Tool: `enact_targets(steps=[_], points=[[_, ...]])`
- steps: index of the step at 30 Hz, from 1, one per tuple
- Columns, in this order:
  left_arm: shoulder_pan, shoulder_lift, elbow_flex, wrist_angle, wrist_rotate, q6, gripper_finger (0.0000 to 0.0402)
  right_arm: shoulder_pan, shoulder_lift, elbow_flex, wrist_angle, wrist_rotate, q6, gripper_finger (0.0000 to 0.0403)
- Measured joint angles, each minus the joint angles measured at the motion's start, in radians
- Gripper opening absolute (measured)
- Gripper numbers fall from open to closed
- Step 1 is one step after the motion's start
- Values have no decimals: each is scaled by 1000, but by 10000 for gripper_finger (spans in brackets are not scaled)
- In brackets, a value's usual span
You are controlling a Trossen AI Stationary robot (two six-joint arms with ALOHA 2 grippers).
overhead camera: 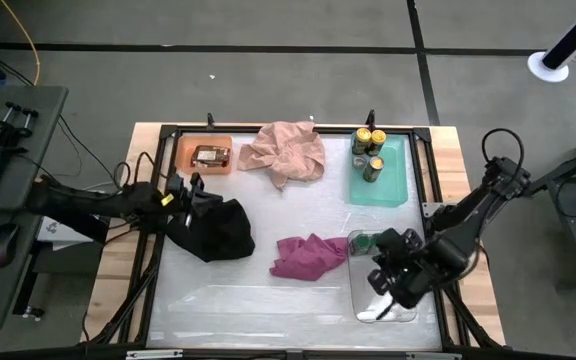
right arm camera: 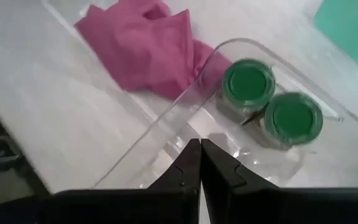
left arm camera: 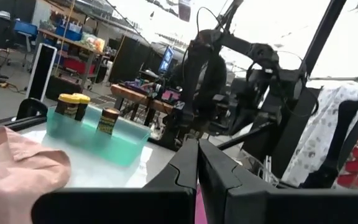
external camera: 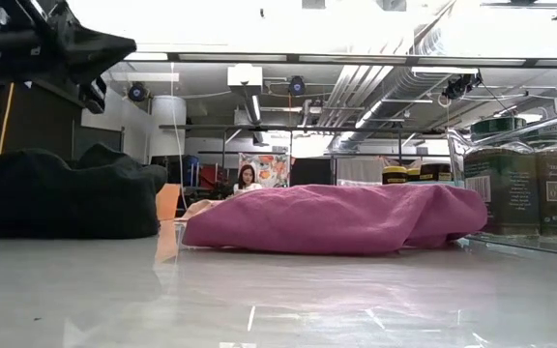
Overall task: Sort spices by type
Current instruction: Return to Home Position
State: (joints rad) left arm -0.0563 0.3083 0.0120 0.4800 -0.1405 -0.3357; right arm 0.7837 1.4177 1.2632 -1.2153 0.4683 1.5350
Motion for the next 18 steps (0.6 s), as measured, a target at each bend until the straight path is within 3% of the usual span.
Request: enact_targets(steps=[5, 8, 11, 14, 18], points=[[4, -22, 0, -15, -1, 5, 0, 91, -45, -2, -46, 60, 84, 0], [3, -21, 0, -25, -4, -21, 0, 142, -87, -27, -73, 227, 174, 0], [3, -21, 1, -49, 2, -103, 0, 153, -194, -149, 30, 388, 181, 0], [3, -21, 1, -80, 89, -200, 0, 118, -357, -350, 269, 408, 38, 0], [-21, -21, 1, -95, 247, -390, 0, -16, -620, -639, 762, 216, -399, 0]])
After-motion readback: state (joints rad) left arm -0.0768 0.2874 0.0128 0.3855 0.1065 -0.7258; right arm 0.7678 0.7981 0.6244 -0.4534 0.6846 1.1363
